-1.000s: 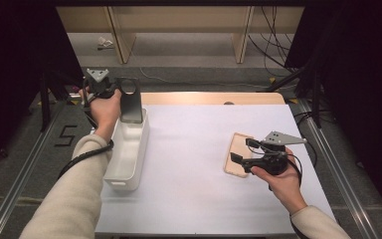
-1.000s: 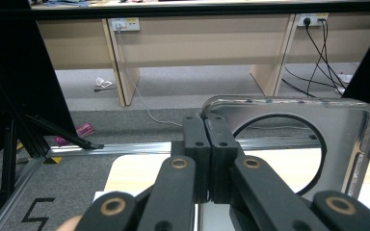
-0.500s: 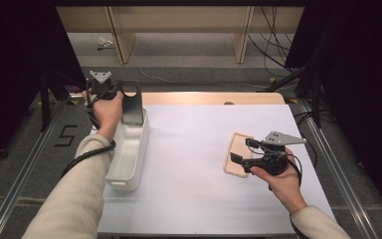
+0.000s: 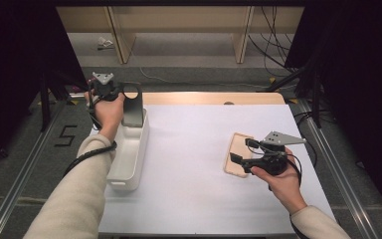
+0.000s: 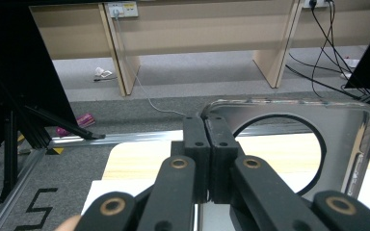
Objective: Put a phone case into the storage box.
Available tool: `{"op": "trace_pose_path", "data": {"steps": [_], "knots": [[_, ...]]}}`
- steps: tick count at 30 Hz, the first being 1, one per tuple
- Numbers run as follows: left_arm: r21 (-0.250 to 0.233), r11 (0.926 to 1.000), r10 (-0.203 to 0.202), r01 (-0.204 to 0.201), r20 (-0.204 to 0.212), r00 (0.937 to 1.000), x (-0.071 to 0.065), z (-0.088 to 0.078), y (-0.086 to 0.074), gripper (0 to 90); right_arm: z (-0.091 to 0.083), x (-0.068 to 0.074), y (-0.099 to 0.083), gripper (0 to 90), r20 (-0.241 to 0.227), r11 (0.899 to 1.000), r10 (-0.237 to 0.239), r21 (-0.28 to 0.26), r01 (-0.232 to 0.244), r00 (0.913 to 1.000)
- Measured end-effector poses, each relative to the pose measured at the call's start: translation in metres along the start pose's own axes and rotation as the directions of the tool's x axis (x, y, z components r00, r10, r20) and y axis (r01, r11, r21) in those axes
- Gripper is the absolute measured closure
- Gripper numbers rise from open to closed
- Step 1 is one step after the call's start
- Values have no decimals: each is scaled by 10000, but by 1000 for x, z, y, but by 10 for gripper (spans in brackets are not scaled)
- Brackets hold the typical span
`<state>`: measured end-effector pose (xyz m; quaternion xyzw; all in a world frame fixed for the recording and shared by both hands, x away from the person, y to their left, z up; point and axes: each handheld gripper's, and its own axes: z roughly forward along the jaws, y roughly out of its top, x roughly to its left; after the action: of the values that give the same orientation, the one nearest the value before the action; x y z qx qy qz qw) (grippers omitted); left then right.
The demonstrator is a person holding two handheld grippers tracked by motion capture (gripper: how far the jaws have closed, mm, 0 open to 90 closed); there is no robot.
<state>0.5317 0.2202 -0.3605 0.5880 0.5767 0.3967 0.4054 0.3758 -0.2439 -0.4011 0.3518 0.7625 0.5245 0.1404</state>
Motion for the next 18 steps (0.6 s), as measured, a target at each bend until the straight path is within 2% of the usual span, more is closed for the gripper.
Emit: {"op": "trace_pose_path", "data": {"steps": [18], "knots": [[328,9994,117,-118,13,9999,1,8,-11,887,0,0,0,171,-16,10000,17,-7,-17,10000]]}}
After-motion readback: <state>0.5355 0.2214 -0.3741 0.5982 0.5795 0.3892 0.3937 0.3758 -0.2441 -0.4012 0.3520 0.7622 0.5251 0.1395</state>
